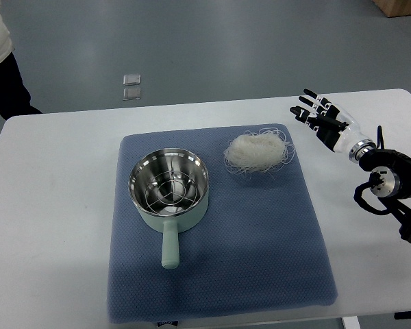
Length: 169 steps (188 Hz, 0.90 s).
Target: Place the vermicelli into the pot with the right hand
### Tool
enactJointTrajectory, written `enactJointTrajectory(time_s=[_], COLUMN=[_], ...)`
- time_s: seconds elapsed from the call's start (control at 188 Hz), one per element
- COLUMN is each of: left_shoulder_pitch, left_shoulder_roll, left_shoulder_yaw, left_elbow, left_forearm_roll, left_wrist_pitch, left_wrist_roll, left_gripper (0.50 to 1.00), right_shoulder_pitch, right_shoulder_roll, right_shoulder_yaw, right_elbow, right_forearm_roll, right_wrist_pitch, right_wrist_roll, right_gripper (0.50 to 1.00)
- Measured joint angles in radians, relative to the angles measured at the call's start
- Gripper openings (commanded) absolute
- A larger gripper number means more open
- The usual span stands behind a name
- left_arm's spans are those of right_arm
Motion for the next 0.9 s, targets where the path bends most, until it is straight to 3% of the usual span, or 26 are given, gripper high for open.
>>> enactJointTrajectory(time_s=[0.899], left_shoulder_pitch=[0.0], left_shoulder_roll=[0.0], left_shoulder_yaw=[-0.005], left_elbow=[0.0], left_forearm_roll=[0.0], left_wrist_pitch=[0.0], left_wrist_roll=[-0.006], left_gripper=[1.0], right_shoulder_pitch=[0.001], right_shoulder_roll=[-0.005], right_shoulder_yaw=[-0.003], right_elbow=[0.0], right_forearm_roll=[-0.002], right_wrist_pitch=[0.001], right_wrist_roll=[-0.001], right_gripper=[0.928])
